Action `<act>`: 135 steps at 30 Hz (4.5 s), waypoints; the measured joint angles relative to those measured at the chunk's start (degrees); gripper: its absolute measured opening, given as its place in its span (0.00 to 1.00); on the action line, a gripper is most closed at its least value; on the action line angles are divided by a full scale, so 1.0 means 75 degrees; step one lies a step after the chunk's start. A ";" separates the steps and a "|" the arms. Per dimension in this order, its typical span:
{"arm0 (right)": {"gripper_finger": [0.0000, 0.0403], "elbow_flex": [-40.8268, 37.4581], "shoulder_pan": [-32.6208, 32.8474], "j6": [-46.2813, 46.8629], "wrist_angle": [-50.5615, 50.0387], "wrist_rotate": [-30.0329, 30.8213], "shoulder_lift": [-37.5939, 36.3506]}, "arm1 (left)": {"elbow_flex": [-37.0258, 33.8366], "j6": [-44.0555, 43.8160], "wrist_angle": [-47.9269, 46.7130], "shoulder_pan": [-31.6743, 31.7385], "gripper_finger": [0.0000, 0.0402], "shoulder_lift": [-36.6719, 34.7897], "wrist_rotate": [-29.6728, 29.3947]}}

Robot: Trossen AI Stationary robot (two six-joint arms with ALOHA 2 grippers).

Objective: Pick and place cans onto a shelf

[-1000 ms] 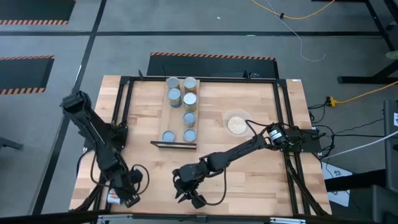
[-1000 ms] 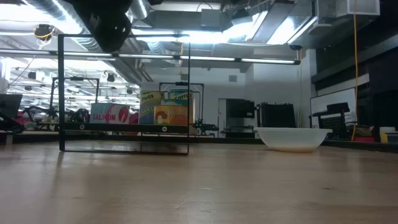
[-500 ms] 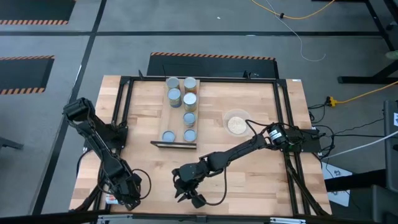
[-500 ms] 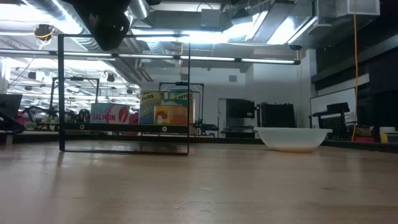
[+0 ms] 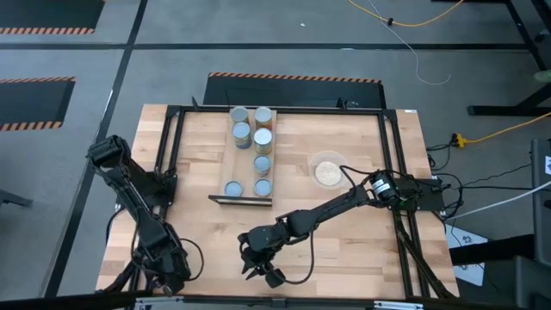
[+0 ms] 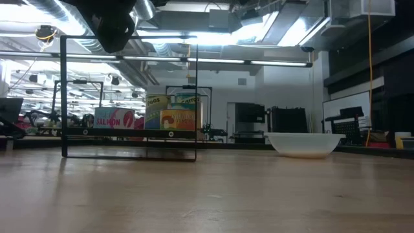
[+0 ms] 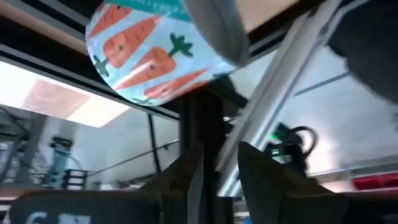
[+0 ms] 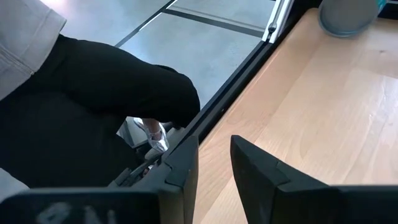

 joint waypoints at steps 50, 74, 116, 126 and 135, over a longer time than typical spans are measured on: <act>0.25 0.0000 0.0000 0.0025 0.0017 -0.0003 0.0000 | 0.0356 0.9915 -0.0543 -0.0221 0.23 0.0041 -0.2547; 0.25 0.0000 0.0000 0.0028 -0.0023 -0.0003 0.0000 | 0.0156 1.0321 -0.0654 -0.0647 0.16 0.0215 -0.1356; 0.25 -0.0003 0.0338 -0.0172 -0.3525 0.0480 -0.1565 | 0.0194 0.5537 0.0004 0.0580 0.00 0.0089 -0.5027; 0.25 -0.0003 0.0338 -0.0173 -0.4275 0.0484 -0.1866 | 0.0175 0.5415 -0.0458 0.0755 0.00 -0.0312 -0.6396; 0.25 0.0000 0.0340 -0.0182 -0.4447 0.0487 -0.2066 | 0.0162 0.4875 -0.1770 0.0770 0.00 -0.0855 -0.8466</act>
